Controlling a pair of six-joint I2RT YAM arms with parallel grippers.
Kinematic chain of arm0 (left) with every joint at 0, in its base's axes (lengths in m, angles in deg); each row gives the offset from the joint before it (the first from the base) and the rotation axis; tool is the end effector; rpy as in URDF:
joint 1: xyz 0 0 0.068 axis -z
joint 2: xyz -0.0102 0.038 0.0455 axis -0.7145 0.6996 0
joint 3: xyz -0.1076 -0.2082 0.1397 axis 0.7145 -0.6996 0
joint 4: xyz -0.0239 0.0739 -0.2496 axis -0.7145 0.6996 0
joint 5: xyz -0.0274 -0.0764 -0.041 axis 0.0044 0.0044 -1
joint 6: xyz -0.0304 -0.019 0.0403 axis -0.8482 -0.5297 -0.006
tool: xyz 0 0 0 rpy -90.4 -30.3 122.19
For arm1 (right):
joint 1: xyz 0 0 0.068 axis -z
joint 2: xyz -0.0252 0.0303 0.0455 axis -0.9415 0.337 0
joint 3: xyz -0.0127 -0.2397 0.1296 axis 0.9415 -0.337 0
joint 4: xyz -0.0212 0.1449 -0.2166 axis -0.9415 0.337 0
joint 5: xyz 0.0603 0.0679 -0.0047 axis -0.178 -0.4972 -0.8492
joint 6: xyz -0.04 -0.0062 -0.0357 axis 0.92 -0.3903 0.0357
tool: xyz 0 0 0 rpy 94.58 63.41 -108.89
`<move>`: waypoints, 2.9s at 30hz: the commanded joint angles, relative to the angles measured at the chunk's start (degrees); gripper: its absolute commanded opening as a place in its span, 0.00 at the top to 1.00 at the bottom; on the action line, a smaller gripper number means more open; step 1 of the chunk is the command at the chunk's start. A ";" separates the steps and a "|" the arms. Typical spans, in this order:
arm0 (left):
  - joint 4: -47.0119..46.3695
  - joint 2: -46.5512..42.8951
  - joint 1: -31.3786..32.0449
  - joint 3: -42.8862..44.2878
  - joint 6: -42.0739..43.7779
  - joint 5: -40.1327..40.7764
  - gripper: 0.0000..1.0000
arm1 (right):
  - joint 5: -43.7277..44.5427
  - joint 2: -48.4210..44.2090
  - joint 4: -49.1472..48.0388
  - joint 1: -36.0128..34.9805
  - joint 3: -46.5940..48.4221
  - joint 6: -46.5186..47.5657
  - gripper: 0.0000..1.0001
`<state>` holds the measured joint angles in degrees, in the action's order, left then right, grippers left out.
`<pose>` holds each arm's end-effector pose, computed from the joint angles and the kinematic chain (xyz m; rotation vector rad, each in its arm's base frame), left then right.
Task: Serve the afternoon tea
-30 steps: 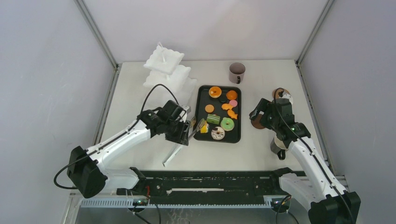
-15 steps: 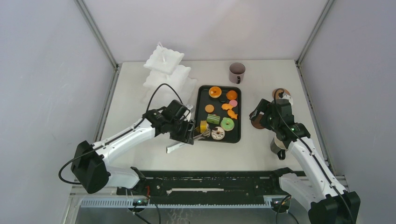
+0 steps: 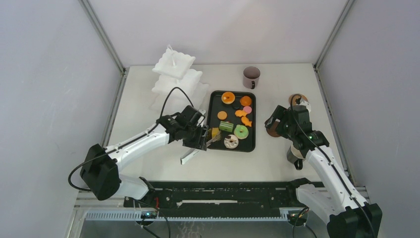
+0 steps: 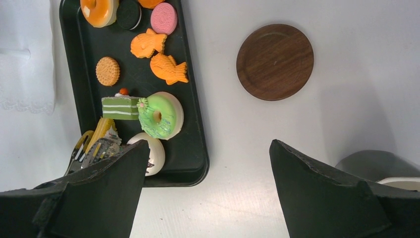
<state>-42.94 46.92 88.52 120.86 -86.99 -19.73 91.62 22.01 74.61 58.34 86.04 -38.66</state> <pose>0.1944 -0.1859 0.2409 0.4138 2.7378 -0.5062 0.1842 0.0355 0.2673 0.4799 2.2755 0.2916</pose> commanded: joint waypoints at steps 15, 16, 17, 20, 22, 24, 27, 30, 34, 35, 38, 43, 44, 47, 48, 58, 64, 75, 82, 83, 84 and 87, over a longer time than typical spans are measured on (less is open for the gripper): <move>3.50 -5.29 1.42 9.90 -1.25 1.39 0.96 | 0.23 -0.88 -1.07 0.06 0.20 -0.99 0.01; 4.28 -5.57 1.34 10.84 -0.92 1.24 0.97 | 0.23 -0.93 -1.12 0.02 0.22 -0.97 0.01; 5.10 -5.82 1.11 11.86 -0.65 1.14 0.97 | 0.10 -0.95 -1.27 0.01 0.26 -1.04 0.01; 6.47 -7.07 -0.63 14.71 0.00 -0.77 0.98 | 0.05 -0.88 -1.44 -0.07 0.19 -1.06 0.01; 6.90 -8.25 -2.75 16.68 0.36 -2.60 0.98 | 0.08 -0.87 -1.47 -0.16 0.24 -1.05 0.02; 7.21 -9.67 -5.60 18.48 0.63 -4.59 0.99 | 0.10 -0.81 -1.56 -0.16 0.19 -1.03 0.02; 7.34 -11.54 -10.18 21.34 0.91 -7.43 0.99 | -0.01 -0.73 -1.79 -0.16 0.20 -0.89 0.02; 7.43 -12.80 -14.51 23.56 0.86 -9.99 0.99 | -0.22 -0.43 -2.13 -0.16 0.23 -0.83 0.01; 6.39 -13.91 -22.03 24.32 0.10 -14.58 1.00 | -0.43 -0.10 -2.68 -0.16 0.20 -0.65 0.02; 6.12 -14.26 -23.19 24.48 0.13 -15.69 1.00 | -0.52 -0.09 -2.78 -0.16 0.19 -0.64 0.01; 5.87 -14.69 -26.13 25.37 0.17 -19.42 1.00 | -0.55 0.12 -3.17 -0.13 0.24 -0.44 0.02; 4.79 -15.25 -30.18 27.01 -0.05 -23.85 1.00 | -0.86 0.82 -3.78 -0.07 0.37 -0.38 0.02; 4.23 -15.43 -30.98 27.27 -0.61 -24.61 1.00 | -0.98 0.95 -3.89 -0.07 0.37 -0.46 0.02; 2.26 -15.58 -34.11 28.22 -1.97 -26.59 1.00 | -1.05 1.22 -4.00 -0.07 0.41 -0.56 0.02; 2.18 -15.55 -35.25 28.52 -2.32 -26.62 1.00 | -1.02 1.22 -3.97 -0.10 0.37 -0.55 0.02; 1.26 -15.32 -46.60 26.55 -3.83 -30.15 1.00 | 0.61 0.95 -2.62 0.01 0.28 -0.53 0.02; -2.49 -14.86 -51.55 24.27 -5.11 -31.29 1.00 | 0.43 1.57 -3.11 0.10 0.29 -0.75 0.02; -8.51 -6.56 -53.58 25.62 -7.03 -33.04 1.00 | 1.02 1.33 -3.07 0.10 0.29 -1.15 0.02; -11.08 -2.81 -53.66 26.65 -8.00 -34.27 1.00 | 1.19 1.13 -2.77 0.01 0.29 -1.87 0.02; -11.72 -2.54 -53.64 26.54 -8.53 -34.55 1.00 | 1.18 1.07 -2.72 0.01 0.35 -1.81 0.02; -12.53 -2.31 -53.66 26.39 -9.03 -34.91 1.00 | 1.27 1.01 -2.72 0.01 0.33 -1.88 0.02; -14.13 -1.52 -53.64 26.30 -10.29 -35.78 1.00 | 1.36 0.97 -2.71 -0.03 0.34 -1.99 0.02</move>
<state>-50.28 45.54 35.32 145.12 -94.90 -51.86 91.99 23.94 73.45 58.27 86.04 -39.36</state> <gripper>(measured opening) 0.345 0.982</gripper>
